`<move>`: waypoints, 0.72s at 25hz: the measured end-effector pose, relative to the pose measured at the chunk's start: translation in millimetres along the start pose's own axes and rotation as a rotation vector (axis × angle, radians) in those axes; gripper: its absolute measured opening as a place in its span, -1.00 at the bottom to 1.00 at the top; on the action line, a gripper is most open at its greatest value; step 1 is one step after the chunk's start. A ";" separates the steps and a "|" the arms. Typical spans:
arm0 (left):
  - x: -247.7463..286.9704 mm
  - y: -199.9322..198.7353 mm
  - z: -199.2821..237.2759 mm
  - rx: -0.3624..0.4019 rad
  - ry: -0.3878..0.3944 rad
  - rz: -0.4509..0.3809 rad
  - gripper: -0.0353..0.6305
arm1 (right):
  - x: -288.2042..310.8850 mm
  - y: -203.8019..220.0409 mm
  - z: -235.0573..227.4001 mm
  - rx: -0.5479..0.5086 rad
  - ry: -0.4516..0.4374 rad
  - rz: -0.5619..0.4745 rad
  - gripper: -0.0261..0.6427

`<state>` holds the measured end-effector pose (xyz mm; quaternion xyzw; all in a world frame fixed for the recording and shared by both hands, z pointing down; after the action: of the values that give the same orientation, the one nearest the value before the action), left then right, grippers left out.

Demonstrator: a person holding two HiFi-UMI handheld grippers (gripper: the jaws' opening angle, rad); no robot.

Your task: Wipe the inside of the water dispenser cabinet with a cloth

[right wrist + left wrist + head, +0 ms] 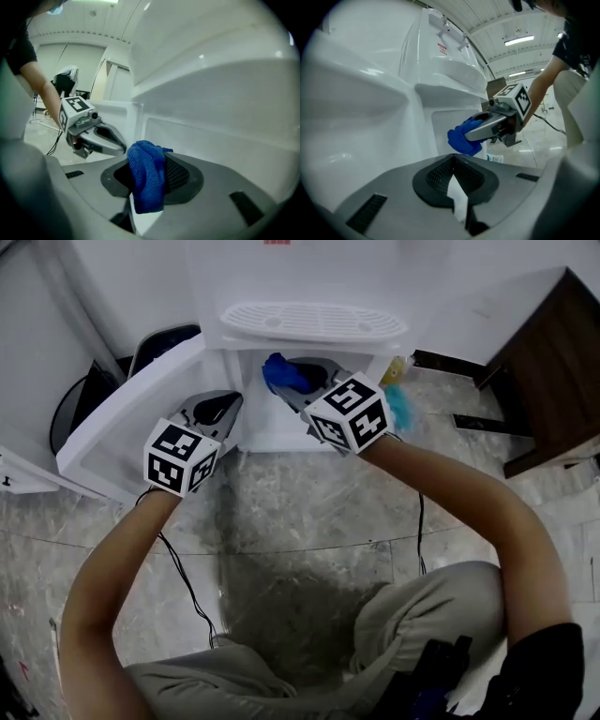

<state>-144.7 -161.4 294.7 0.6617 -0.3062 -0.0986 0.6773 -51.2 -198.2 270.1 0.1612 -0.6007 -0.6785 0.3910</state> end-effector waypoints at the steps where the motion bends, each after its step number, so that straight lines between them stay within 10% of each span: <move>1: 1.5 1.6 0.4 -0.027 -0.005 -0.012 -0.87 | -5.6 4.8 2.7 -0.033 -0.018 0.031 -0.58; 6: 4.3 12.1 2.4 -0.101 -0.030 -0.021 -0.87 | -17.4 16.6 7.5 -0.139 -0.081 0.116 -0.58; 18: 5.9 21.8 4.1 0.001 -0.019 0.081 -0.87 | -30.4 37.5 4.7 0.050 -0.105 0.126 -0.59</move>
<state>-148.2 -165.7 317.0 0.6481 -0.3393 -0.0774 0.6774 -22.3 -172.0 298.7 0.0970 -0.6461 -0.6450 0.3965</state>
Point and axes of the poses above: the fingertips, and each gripper's own axes: x forward along the fingers, z to its left, y out of its underside, the point moved 3 cm from there along -x, backward along the fingers, and after that the axes turned 13 degrees about y, right-handed, at the moved point
